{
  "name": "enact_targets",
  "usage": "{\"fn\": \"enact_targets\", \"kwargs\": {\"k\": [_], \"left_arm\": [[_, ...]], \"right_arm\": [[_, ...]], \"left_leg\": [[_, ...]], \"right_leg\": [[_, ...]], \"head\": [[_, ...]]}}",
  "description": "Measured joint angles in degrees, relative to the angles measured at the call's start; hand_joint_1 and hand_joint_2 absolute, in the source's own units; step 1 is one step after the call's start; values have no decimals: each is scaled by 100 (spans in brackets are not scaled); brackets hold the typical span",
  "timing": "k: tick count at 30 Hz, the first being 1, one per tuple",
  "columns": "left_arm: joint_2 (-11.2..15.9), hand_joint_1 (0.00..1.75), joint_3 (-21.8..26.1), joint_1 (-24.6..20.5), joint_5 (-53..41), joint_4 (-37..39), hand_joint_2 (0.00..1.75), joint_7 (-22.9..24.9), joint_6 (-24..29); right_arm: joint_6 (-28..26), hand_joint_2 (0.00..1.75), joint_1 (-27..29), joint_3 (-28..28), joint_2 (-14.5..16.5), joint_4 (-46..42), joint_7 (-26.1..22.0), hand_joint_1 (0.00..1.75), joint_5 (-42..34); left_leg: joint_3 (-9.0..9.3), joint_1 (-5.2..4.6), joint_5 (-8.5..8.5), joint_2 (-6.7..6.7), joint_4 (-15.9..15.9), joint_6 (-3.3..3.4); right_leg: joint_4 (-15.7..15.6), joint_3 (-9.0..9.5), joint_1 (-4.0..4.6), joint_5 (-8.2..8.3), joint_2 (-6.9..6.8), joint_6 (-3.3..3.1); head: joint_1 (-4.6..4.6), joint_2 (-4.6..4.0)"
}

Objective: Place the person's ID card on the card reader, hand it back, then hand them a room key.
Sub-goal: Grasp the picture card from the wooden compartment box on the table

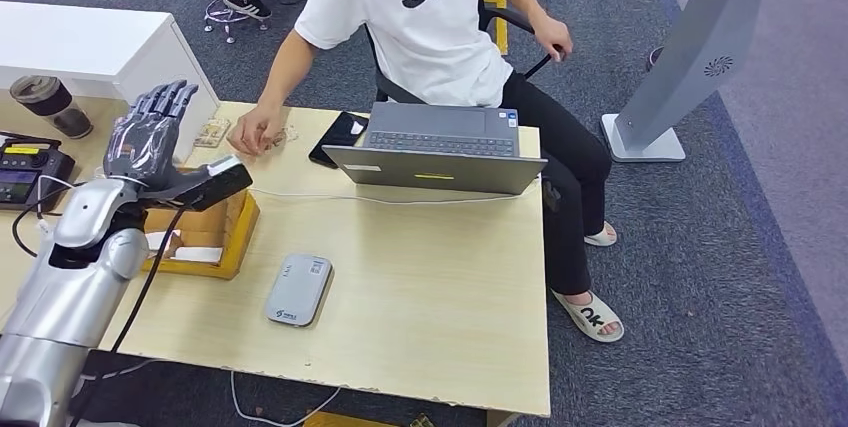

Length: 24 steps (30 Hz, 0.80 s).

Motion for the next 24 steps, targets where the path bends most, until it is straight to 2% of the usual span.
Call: {"fn": "enact_targets", "kwargs": {"k": [2, 3, 10, 15, 20, 24], "left_arm": [[207, 0, 44, 432, 221, -533, 175, -50, -458], [279, 0, 62, 574, 249, -695, 175, -55, -500], [620, 0, 185, 1171, 247, -1341, 175, -44, -570], [935, 0, 509, 2001, 228, -1897, 175, -19, -522], [1042, 0, 1026, 2860, 238, -2387, 175, -20, -447], [1049, 0, 1363, 3317, 258, -2652, 175, -20, -442]], "right_arm": [[5, 175, 19, -45, 0, 0, 3, 0, -35], [7, 175, 26, -63, 0, -1, 4, 0, -50], [20, 175, 38, -150, -2, -3, 4, 0, -72], [27, 175, 89, -227, -2, -9, 3, 0, -71], [26, 175, 102, -303, -1, -18, -7, 0, -39], [25, 175, 115, -354, 0, -26, -7, 0, 14]], "left_leg": [[0, 0, 0, 0, -1, 0], [0, 0, 0, 0, -1, 0], [2, 4, 0, 1, -2, -1], [3, 4, 0, 8, -3, -1], [0, 4, -1, 7, -4, -1], [0, 5, 0, 1, -4, -1]], "right_leg": [[0, -1, 1, -1, 1, -1], [0, -1, 1, -1, 1, -1], [1, 3, 1, -1, 0, -2], [1, -1, 1, -2, 8, -3], [0, -3, 1, -4, 6, -4], [-1, -1, 1, -4, -3, -3]], "head": [[1, 0], [0, 0], [1, 0], [1, 0], [0, 0], [1, 0]]}}
